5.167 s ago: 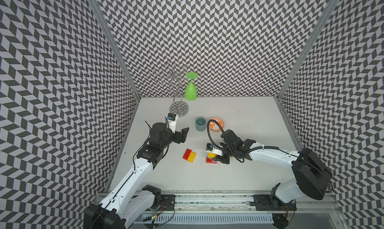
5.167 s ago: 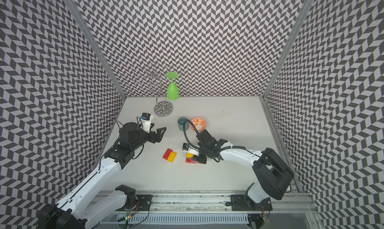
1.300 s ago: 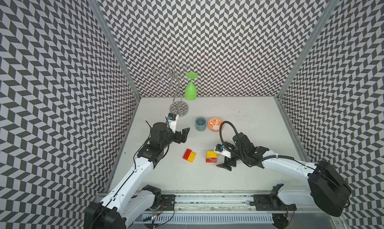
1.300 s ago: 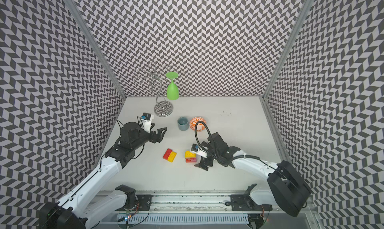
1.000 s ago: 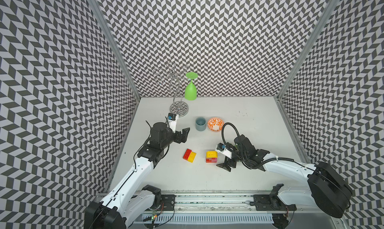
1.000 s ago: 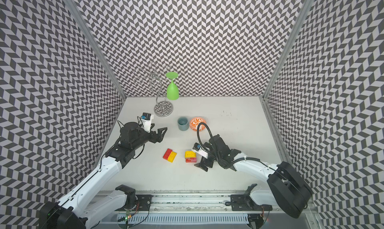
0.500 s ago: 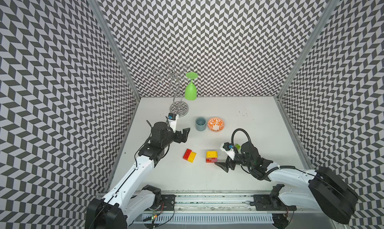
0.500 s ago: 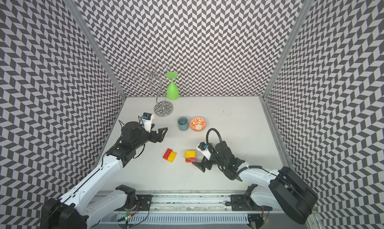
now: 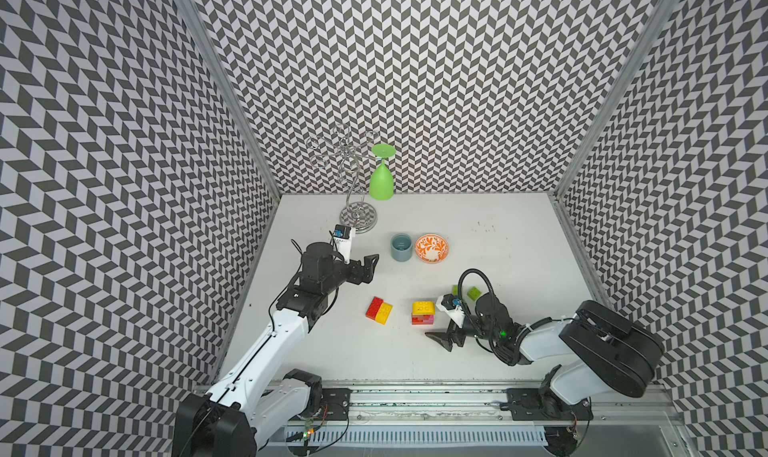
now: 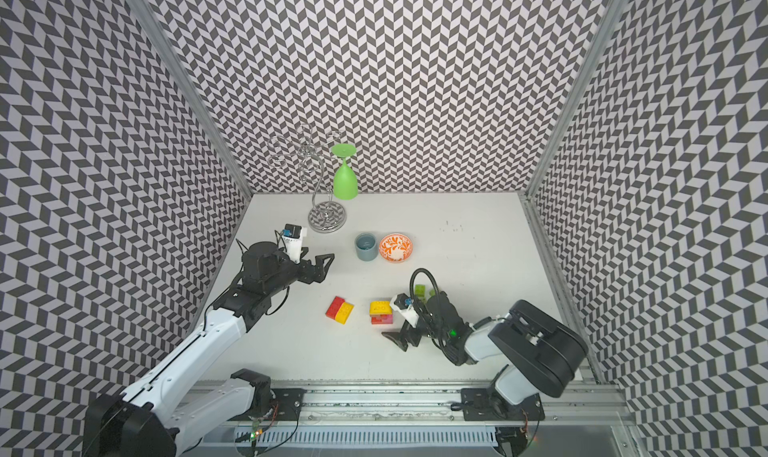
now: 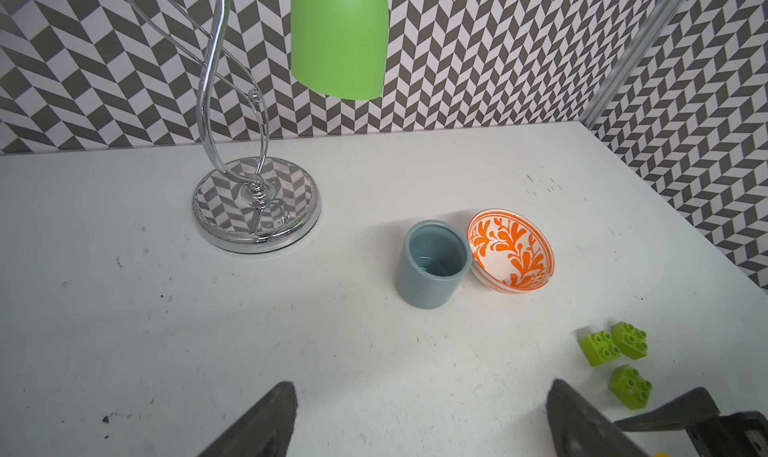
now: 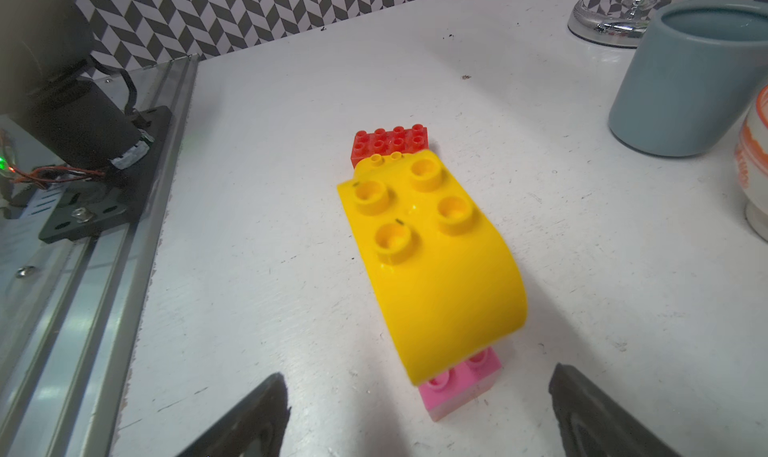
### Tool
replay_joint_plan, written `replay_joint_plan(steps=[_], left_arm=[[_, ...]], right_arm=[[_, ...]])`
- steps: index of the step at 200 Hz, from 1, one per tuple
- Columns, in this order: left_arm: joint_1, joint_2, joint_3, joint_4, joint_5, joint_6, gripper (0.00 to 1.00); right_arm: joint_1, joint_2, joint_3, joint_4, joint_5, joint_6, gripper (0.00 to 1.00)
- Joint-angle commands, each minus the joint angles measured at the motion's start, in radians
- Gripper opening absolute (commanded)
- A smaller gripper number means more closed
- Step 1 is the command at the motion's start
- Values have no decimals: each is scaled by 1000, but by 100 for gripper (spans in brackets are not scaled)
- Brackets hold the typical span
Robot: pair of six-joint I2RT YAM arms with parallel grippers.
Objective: Assemble the letter s with lego
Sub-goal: Pick up the lego brick from the center of the board.
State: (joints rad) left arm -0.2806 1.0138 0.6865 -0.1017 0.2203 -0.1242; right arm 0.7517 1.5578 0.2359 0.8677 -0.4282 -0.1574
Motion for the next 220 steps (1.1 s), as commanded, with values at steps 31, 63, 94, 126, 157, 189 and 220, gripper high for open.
replay_joint_plan(steps=[31, 63, 94, 126, 157, 189, 220], left_arm=[[9, -6, 13, 35, 30, 2, 94], [9, -7, 11, 32, 28, 2, 94], [11, -9, 13, 34, 28, 1, 94], [11, -12, 11, 33, 27, 2, 94], [12, -13, 10, 32, 27, 5, 94], [11, -13, 9, 33, 27, 6, 94], [12, -12, 10, 36, 33, 3, 94]], right_arm=[[20, 145, -56, 306, -76, 0, 95], [24, 183, -65, 363, -58, 7, 94], [23, 203, -45, 382, 4, -7, 97], [24, 241, 22, 367, -11, -23, 97], [40, 264, 41, 365, -45, -14, 92], [66, 256, 7, 380, -57, 9, 81], [89, 272, -58, 445, -20, 40, 75]])
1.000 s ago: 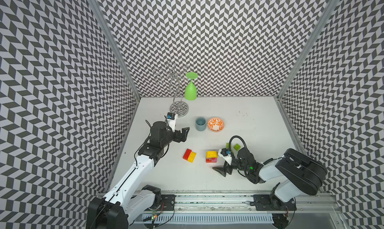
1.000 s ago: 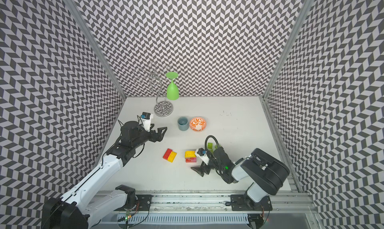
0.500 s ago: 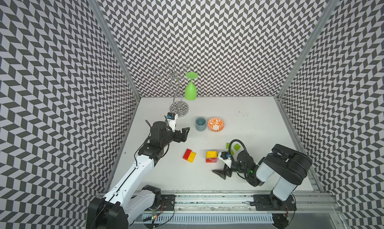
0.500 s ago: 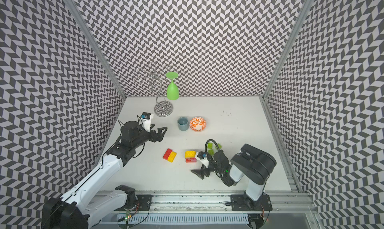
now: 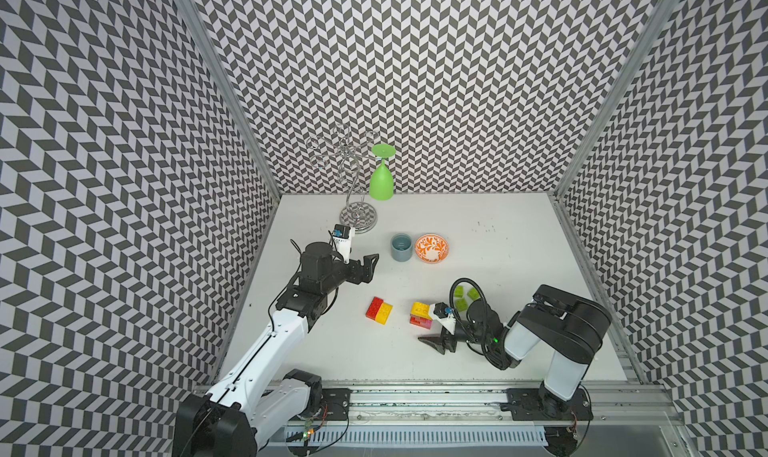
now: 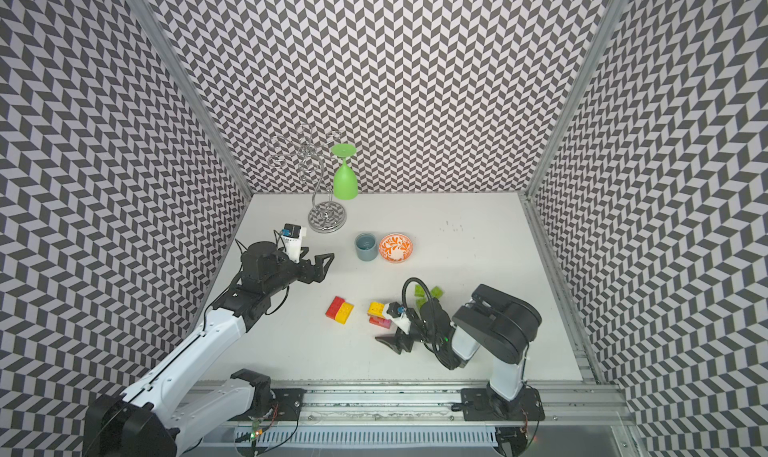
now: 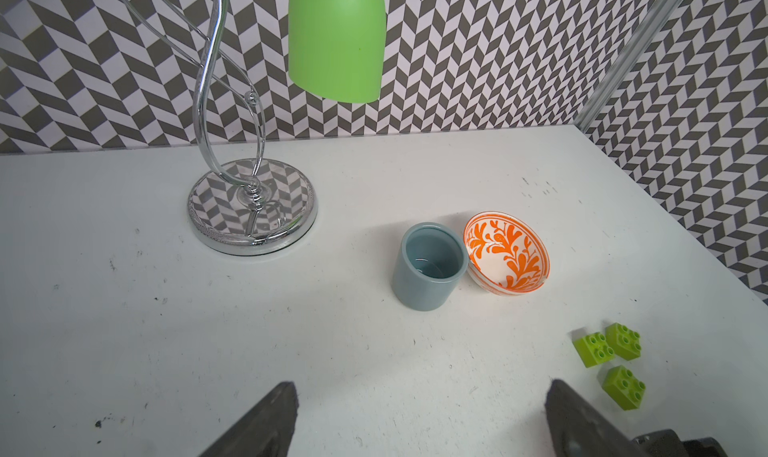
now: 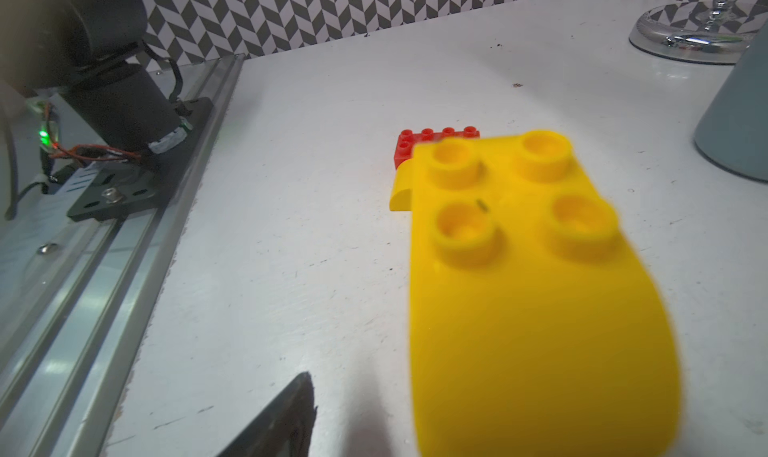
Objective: Assemble the letter s with lego
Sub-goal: Pick up the lego brick from the center of the board.
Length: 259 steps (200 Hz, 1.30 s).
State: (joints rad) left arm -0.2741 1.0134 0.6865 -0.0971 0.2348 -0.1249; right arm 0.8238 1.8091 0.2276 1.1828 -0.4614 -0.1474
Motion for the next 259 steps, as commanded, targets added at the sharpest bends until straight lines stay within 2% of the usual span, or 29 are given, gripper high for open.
replay_joint_plan(steps=[1, 99, 213, 234, 259], left_arm=[[6, -12, 10, 31, 19, 3, 94], [6, -2, 14, 31, 18, 5, 93], [6, -7, 13, 28, 16, 7, 93], [6, -11, 15, 23, 11, 12, 93], [6, -17, 19, 18, 8, 13, 93]], right_arm=[[16, 22, -51, 132, 15, 31, 75], [23, 73, -15, 173, 120, 69, 69], [35, 53, -16, 203, 187, 84, 36], [33, -31, -15, 106, 156, 68, 30], [28, -163, 82, -193, 38, 57, 23]])
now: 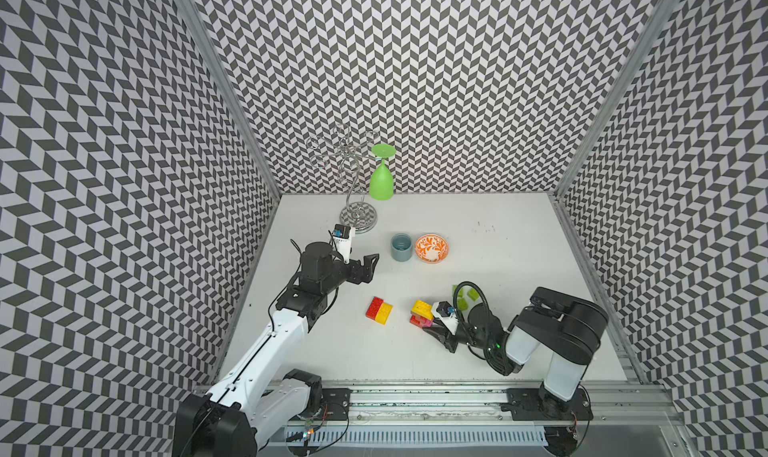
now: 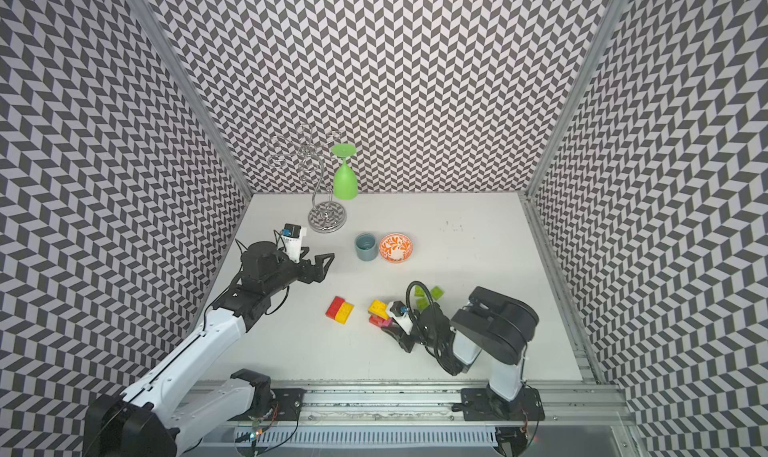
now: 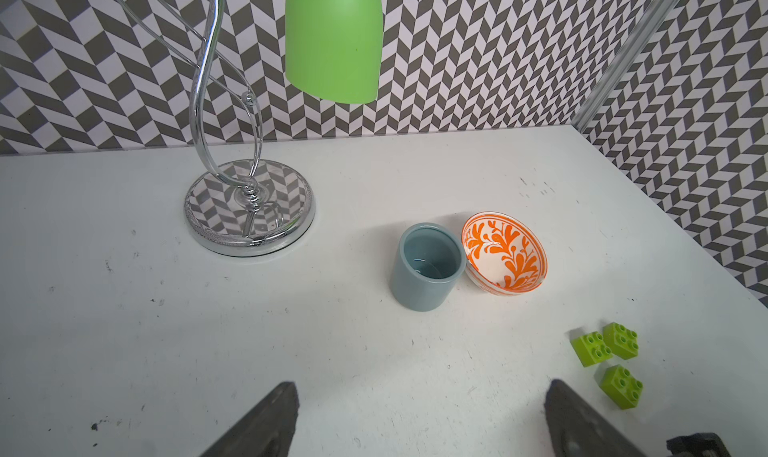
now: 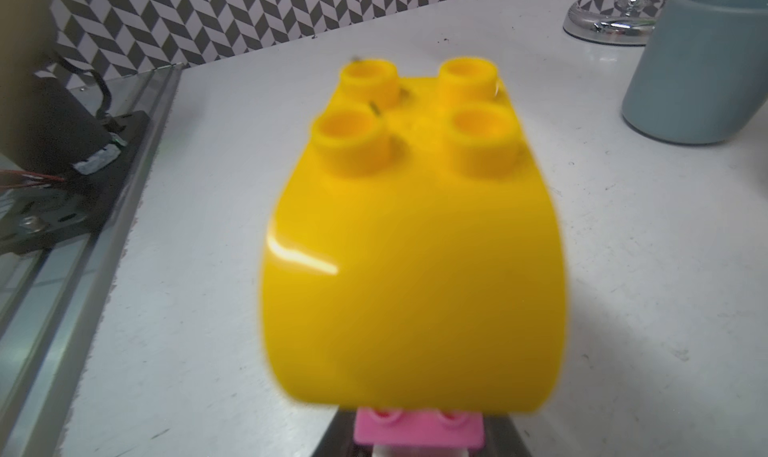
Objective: Assemble the letter s with lego
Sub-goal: Pick up the lego brick from the center of the board.
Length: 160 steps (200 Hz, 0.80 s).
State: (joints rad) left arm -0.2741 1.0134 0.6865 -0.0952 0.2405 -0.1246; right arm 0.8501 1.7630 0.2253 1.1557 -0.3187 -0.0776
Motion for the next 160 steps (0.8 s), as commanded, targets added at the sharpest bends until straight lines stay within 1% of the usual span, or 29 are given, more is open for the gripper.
replay_joint_plan(steps=[1, 20, 36, 56, 82, 104, 131, 160], left_arm=[[6, -18, 18, 16, 1, 13, 93], [6, -24, 24, 8, -6, 13, 93], [6, -28, 30, 2, -20, 6, 94], [10, -31, 42, -8, -33, -22, 93], [16, -38, 60, -22, -51, -45, 93], [17, -44, 70, -31, -60, -46, 93], [19, -49, 67, -33, -66, -47, 93], [20, -49, 62, -31, -67, -49, 93]], right_arm=[[2, -123, 87, -176, -109, -11, 23], [-7, -193, 155, -376, -193, 24, 23], [-38, -208, 235, -549, -267, 77, 23], [-85, -176, 363, -759, -346, 127, 23], [-155, -91, 537, -995, -450, 177, 17], [-192, -25, 648, -1132, -524, 187, 16], [-213, 62, 766, -1275, -607, 185, 17], [-227, 125, 820, -1334, -672, 213, 18]])
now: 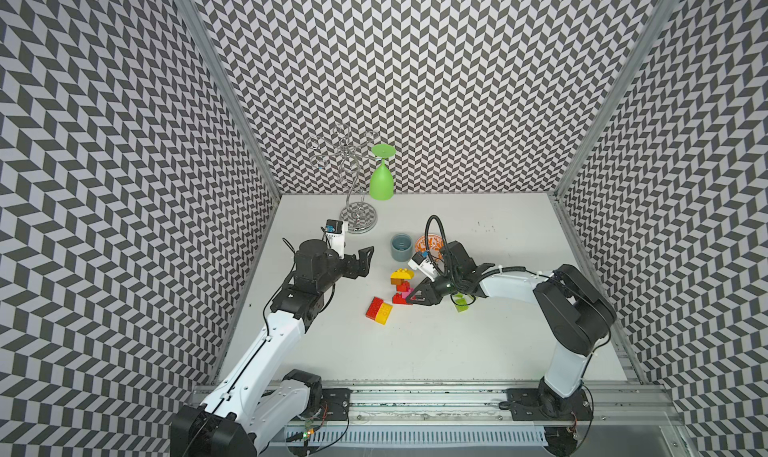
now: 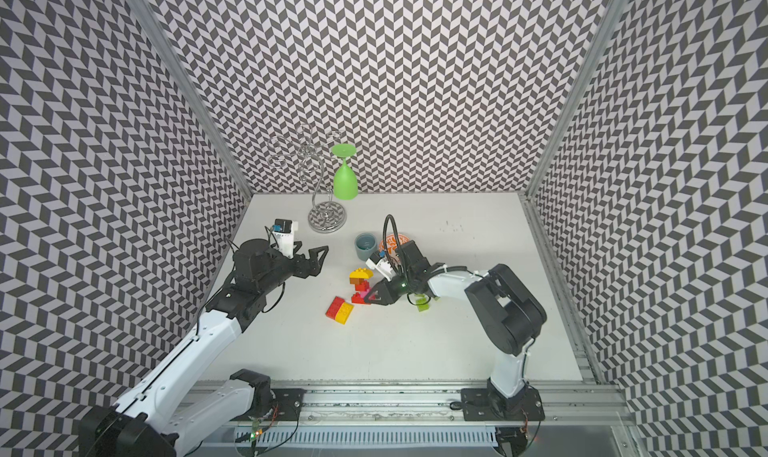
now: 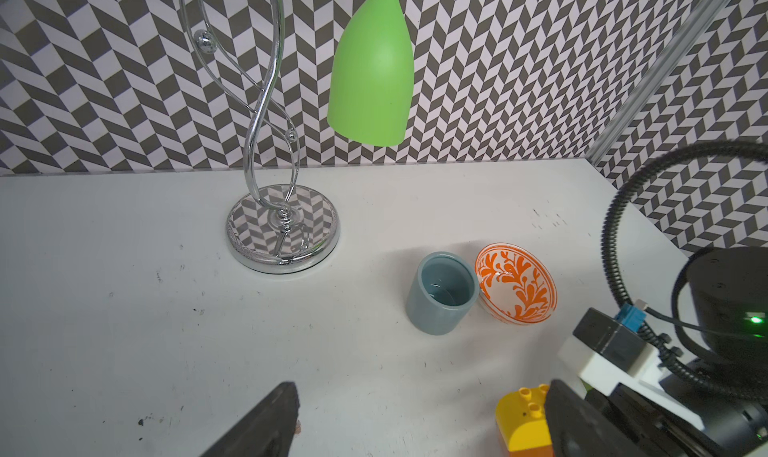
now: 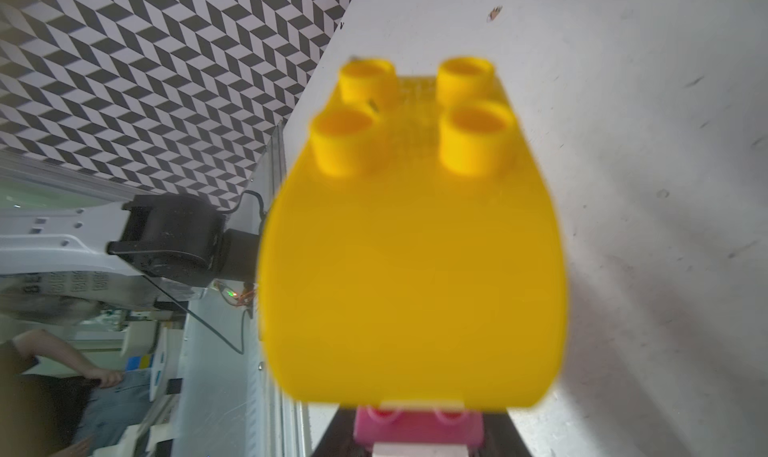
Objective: Assemble the letter s with lego
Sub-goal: Pick up the lego brick from the center of the board, then place the lego brick at the center of the board.
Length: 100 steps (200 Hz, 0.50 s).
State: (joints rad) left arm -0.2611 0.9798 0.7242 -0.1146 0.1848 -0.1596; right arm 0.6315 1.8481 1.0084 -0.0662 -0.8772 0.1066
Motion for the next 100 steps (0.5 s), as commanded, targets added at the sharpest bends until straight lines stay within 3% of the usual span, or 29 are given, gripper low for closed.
replay_joint_plan(steps=[1, 100], left_arm=[[7, -15, 24, -12, -10, -14, 93], [7, -13, 21, -10, -11, -14, 93]], right_arm=[[-9, 41, 38, -114, -115, 30, 18], [-78, 159, 60, -99, -133, 143, 25]])
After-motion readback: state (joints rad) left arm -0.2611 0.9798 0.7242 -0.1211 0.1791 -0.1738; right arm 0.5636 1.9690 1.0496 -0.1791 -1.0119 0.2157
